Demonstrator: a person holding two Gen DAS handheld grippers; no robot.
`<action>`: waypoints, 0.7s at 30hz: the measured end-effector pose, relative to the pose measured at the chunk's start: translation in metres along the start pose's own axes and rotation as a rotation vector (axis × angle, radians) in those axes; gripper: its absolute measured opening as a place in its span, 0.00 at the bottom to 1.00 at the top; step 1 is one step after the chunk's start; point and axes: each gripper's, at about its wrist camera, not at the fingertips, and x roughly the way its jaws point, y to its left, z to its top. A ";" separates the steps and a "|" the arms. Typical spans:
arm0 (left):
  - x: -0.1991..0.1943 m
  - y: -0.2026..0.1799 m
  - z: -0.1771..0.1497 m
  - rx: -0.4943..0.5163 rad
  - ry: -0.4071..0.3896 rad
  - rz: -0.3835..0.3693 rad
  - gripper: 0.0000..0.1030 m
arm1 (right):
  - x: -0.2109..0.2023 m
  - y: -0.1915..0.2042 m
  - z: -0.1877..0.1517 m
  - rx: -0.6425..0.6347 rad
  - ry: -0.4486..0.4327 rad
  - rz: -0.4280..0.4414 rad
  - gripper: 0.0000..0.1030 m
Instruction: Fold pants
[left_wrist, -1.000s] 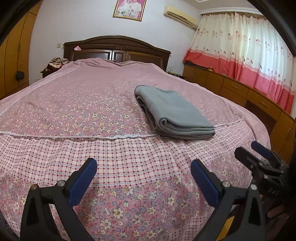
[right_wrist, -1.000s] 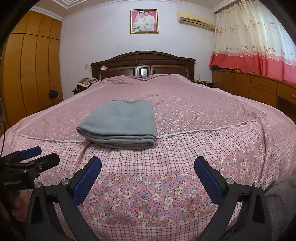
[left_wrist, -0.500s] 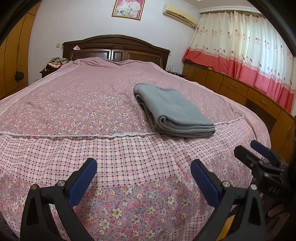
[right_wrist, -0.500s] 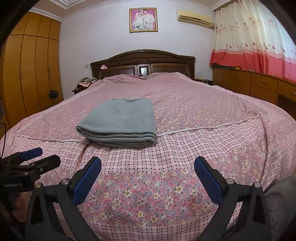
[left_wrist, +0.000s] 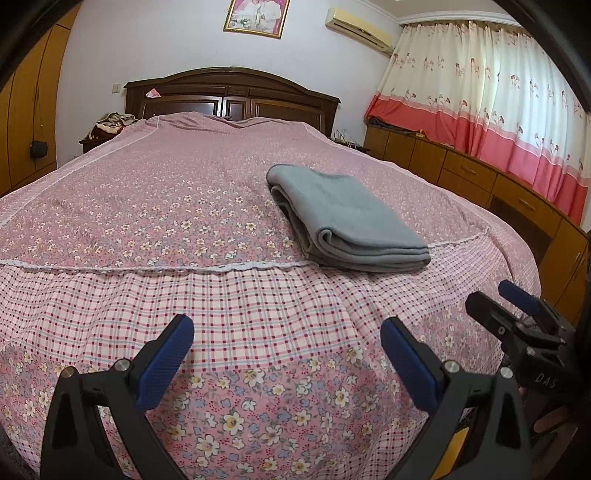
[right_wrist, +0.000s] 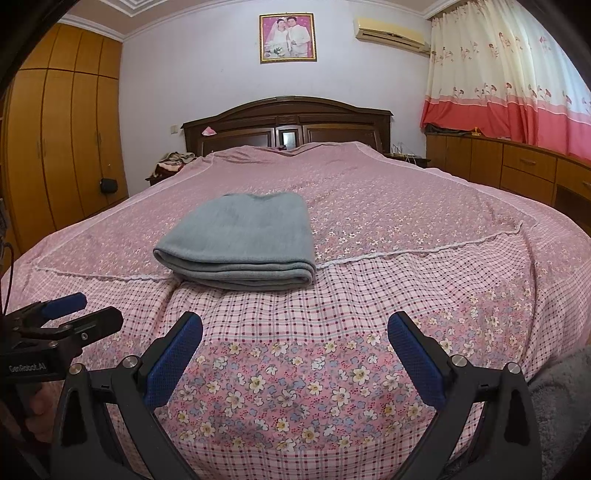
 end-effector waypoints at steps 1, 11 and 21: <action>0.000 0.000 0.000 0.000 0.001 0.000 1.00 | 0.000 0.000 0.000 0.000 0.000 0.000 0.99; 0.004 0.000 -0.002 -0.003 0.015 0.000 1.00 | 0.000 0.001 -0.001 -0.001 0.002 0.002 0.99; 0.004 0.000 -0.002 -0.003 0.014 -0.003 1.00 | 0.001 0.001 -0.001 -0.003 0.006 0.005 0.99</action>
